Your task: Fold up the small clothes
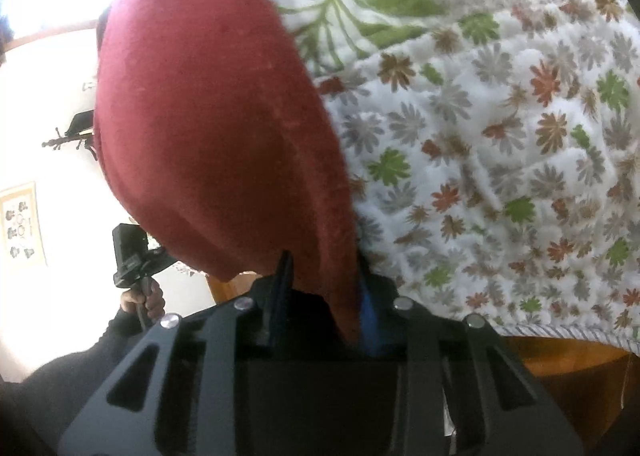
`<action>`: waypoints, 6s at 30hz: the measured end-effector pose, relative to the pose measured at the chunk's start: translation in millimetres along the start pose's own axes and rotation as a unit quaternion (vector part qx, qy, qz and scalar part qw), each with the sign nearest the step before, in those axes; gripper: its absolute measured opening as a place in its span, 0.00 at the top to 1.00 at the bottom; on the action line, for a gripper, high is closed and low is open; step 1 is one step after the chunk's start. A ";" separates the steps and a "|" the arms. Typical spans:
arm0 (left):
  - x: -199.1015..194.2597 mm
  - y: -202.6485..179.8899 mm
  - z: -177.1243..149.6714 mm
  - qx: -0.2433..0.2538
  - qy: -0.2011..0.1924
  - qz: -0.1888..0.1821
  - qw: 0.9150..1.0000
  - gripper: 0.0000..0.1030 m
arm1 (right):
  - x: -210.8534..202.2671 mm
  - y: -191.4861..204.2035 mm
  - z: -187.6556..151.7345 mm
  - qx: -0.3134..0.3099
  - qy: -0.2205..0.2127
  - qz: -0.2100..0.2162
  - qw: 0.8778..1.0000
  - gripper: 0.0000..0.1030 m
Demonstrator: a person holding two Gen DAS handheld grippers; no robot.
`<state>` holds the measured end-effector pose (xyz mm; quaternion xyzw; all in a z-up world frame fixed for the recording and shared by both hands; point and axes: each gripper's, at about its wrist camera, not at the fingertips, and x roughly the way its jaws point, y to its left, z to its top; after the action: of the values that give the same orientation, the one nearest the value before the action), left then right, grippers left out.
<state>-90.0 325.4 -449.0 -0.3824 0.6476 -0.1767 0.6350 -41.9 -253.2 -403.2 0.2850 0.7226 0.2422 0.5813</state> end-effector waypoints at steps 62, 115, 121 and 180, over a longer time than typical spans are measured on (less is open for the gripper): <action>-118.5 -34.2 144.8 -0.192 -0.180 -0.269 0.926 0.36 | -91.4 77.7 205.7 0.063 -0.114 0.173 0.976 0.56; -87.6 -165.2 170.7 0.182 -0.082 0.095 0.975 0.76 | -70.4 139.5 192.1 -0.199 -0.115 -0.133 0.964 0.74; -79.6 -163.9 179.9 0.168 -0.088 0.097 0.977 0.64 | -60.7 132.0 202.2 -0.181 -0.100 -0.125 0.970 0.74; -199.1 -229.1 324.2 0.193 -0.234 0.002 0.953 0.90 | -144.9 241.7 357.4 -0.176 -0.216 -0.110 0.954 0.94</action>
<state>262.8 404.1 -191.0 -0.2817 0.4350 -0.2026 0.8309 362.6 -173.0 -210.7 0.1425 0.5523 0.2328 0.7877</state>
